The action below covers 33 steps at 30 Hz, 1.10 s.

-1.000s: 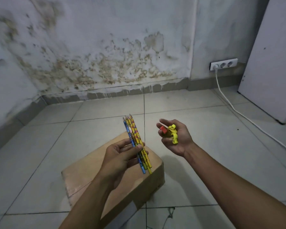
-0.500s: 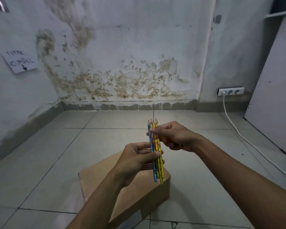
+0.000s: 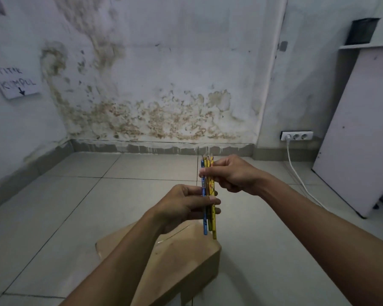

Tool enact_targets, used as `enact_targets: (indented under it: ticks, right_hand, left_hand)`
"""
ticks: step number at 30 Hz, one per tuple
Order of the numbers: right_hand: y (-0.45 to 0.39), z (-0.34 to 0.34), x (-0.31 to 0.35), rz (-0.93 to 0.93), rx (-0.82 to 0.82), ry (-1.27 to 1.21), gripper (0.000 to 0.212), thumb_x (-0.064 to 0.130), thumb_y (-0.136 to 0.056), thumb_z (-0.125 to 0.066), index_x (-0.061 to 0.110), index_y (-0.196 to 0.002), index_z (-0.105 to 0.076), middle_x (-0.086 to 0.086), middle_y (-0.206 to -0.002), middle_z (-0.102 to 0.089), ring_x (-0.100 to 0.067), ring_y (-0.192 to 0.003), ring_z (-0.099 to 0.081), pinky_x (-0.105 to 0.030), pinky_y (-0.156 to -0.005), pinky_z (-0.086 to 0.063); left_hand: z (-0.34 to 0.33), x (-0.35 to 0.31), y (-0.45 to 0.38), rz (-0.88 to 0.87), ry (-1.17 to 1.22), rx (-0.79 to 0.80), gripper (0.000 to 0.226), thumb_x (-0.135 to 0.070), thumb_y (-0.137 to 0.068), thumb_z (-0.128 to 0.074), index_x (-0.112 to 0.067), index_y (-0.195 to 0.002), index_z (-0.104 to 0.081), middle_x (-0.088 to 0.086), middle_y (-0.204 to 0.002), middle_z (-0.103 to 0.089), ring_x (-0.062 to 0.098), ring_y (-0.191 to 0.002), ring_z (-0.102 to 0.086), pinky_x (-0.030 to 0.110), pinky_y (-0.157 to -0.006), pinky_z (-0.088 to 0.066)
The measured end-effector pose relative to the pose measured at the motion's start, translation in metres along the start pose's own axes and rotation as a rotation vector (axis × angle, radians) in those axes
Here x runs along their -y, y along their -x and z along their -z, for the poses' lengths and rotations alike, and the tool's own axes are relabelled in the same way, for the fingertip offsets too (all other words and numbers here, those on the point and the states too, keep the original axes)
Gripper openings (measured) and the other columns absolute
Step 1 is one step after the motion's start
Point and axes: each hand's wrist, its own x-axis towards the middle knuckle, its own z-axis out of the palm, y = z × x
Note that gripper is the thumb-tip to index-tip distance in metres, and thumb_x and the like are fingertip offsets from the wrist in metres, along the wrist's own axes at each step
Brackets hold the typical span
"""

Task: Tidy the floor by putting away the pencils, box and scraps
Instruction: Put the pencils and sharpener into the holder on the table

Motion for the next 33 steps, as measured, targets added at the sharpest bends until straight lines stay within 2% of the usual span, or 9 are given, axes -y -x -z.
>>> enact_targets:
  ticks: [1, 5, 9, 15, 19, 22, 25, 30, 33]
  right_hand:
    - [-0.001, 0.003, 0.003, 0.003, 0.0, 0.001, 0.06, 0.05, -0.074, -0.082, -0.006, -0.094, -0.075, -0.001, -0.057, -0.05, -0.011, -0.043, -0.036, -0.025, -0.04, -0.027]
    - [-0.003, 0.014, 0.015, 0.022, 0.033, 0.018, 0.032, 0.042, -0.083, -0.08, 0.013, -0.07, -0.077, -0.001, -0.056, -0.048, -0.011, -0.041, -0.035, -0.025, -0.04, -0.025]
    - [-0.01, 0.029, 0.034, 0.006, 0.02, 0.043, 0.061, 0.047, -0.076, -0.081, -0.011, -0.093, -0.072, -0.001, -0.056, -0.047, -0.011, -0.042, -0.034, -0.025, -0.04, -0.024]
    - [-0.018, 0.046, 0.067, 0.027, 0.011, 0.06, 0.062, 0.048, -0.076, -0.08, -0.008, -0.099, -0.074, 0.001, -0.055, -0.047, -0.012, -0.042, -0.034, -0.024, -0.039, -0.025]
    - [-0.019, 0.064, 0.1, 0.005, -0.022, 0.046, 0.073, 0.051, -0.071, -0.082, -0.015, -0.098, -0.069, -0.002, -0.057, -0.048, -0.012, -0.042, -0.035, -0.024, -0.04, -0.025]
    - [-0.019, 0.079, 0.127, -0.006, -0.038, 0.048, 0.074, 0.053, -0.069, -0.082, -0.016, -0.094, -0.068, -0.003, -0.056, -0.046, -0.012, -0.041, -0.035, -0.025, -0.041, -0.025]
    - [-0.015, 0.095, 0.158, -0.017, -0.043, 0.018, 0.058, 0.052, -0.07, -0.082, -0.004, -0.084, -0.075, 0.0, -0.053, -0.047, -0.011, -0.039, -0.036, -0.024, -0.041, -0.024]
    - [-0.005, 0.133, 0.234, -0.045, -0.077, -0.029, 0.065, 0.05, -0.07, -0.083, -0.009, -0.097, -0.074, 0.0, -0.053, -0.052, -0.011, -0.038, -0.039, -0.022, -0.039, -0.026]
    - [0.002, 0.159, 0.285, -0.074, -0.08, -0.056, 0.06, 0.046, -0.074, -0.083, -0.009, -0.096, -0.074, 0.003, -0.051, -0.051, -0.01, -0.037, -0.039, -0.022, -0.039, -0.026]
  left_hand:
    - [0.001, -0.004, -0.004, -0.001, -0.014, 0.014, 0.018, -0.008, -0.089, -0.071, -0.006, -0.106, -0.076, 0.015, -0.107, -0.079, 0.03, -0.098, -0.077, 0.03, -0.076, -0.063]
    - [0.004, -0.017, -0.015, -0.023, -0.075, 0.042, 0.019, -0.009, -0.089, -0.072, -0.004, -0.107, -0.077, 0.016, -0.107, -0.079, 0.031, -0.099, -0.077, 0.035, -0.081, -0.064]
    - [0.006, -0.037, -0.025, -0.041, -0.099, 0.059, 0.015, -0.011, -0.086, -0.075, -0.007, -0.1, -0.079, 0.017, -0.104, -0.079, 0.031, -0.097, -0.077, 0.035, -0.08, -0.064]
    - [0.011, -0.074, -0.034, -0.064, -0.135, 0.087, 0.012, -0.013, -0.085, -0.076, -0.011, -0.095, -0.082, 0.016, -0.105, -0.08, 0.032, -0.097, -0.077, 0.038, -0.083, -0.064]
    - [0.008, -0.113, -0.038, -0.058, -0.139, 0.097, 0.014, -0.013, -0.084, -0.077, -0.009, -0.097, -0.081, 0.017, -0.105, -0.079, 0.033, -0.098, -0.077, 0.042, -0.088, -0.063]
    - [0.001, -0.144, -0.037, -0.059, -0.125, 0.107, 0.013, -0.011, -0.086, -0.076, -0.009, -0.098, -0.08, 0.017, -0.106, -0.079, 0.033, -0.099, -0.077, 0.04, -0.085, -0.063]
    - [-0.009, -0.179, -0.035, -0.049, -0.107, 0.117, 0.013, -0.009, -0.087, -0.075, -0.008, -0.099, -0.079, 0.016, -0.107, -0.079, 0.033, -0.099, -0.077, 0.037, -0.082, -0.064]
    - [-0.029, -0.266, -0.026, -0.013, -0.093, 0.121, 0.021, -0.007, -0.087, -0.075, -0.001, -0.107, -0.075, 0.017, -0.107, -0.079, 0.032, -0.099, -0.077, 0.036, -0.081, -0.064]
    - [-0.044, -0.324, -0.019, 0.012, -0.078, 0.116, 0.018, -0.005, -0.087, -0.075, -0.001, -0.104, -0.076, 0.018, -0.106, -0.079, 0.033, -0.098, -0.077, 0.035, -0.079, -0.064]
